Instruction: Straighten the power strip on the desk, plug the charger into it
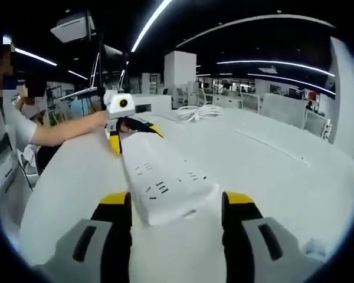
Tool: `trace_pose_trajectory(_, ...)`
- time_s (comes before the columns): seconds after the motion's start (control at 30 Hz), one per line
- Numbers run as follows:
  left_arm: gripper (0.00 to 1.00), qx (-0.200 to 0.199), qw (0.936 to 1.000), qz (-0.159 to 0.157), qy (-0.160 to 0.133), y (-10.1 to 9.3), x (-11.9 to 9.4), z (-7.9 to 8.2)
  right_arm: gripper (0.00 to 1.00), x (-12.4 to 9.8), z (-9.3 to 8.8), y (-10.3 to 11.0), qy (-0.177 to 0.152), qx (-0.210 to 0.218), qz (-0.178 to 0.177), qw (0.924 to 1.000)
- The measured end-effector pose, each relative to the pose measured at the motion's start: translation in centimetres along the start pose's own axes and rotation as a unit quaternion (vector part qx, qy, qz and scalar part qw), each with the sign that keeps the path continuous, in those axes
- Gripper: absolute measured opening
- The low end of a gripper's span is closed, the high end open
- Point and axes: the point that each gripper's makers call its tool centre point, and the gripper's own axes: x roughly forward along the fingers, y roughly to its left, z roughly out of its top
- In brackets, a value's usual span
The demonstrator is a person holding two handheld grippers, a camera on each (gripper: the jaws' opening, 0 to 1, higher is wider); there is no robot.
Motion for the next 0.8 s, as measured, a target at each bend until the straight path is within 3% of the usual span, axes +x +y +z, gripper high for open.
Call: trace_pose_trajectory(0.8, 0.68, 0.0, 1.0, 0.001, 0.0, 0.4, -0.1, 0.1, 0.59, -0.9, 1.6, -1.9, -0.035, 0.025, -0.035, 0.9985)
